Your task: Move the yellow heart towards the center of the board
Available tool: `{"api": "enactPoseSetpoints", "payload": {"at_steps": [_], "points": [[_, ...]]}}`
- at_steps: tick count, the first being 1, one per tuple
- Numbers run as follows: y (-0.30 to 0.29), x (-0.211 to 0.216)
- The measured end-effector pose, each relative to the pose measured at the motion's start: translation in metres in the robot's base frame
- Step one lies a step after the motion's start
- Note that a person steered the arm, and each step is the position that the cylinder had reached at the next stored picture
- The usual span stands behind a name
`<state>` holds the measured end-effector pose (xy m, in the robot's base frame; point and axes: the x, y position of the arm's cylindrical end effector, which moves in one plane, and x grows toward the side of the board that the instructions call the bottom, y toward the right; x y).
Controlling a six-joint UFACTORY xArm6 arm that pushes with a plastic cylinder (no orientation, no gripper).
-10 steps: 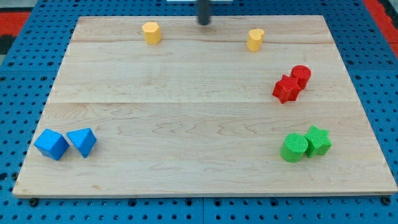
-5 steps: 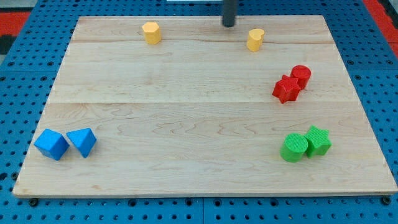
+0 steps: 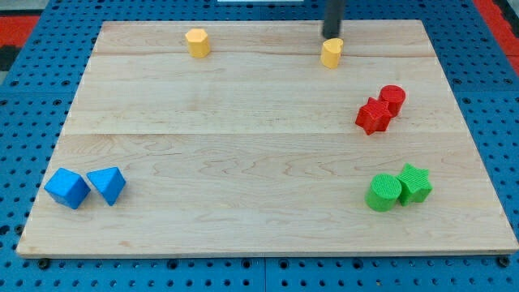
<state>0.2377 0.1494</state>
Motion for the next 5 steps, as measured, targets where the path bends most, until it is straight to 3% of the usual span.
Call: {"api": "enactPoseSetpoints", "payload": {"at_steps": [1,2,5], "points": [[-0.019,0.044],[-0.073,0.049],[-0.085,0.029]]}}
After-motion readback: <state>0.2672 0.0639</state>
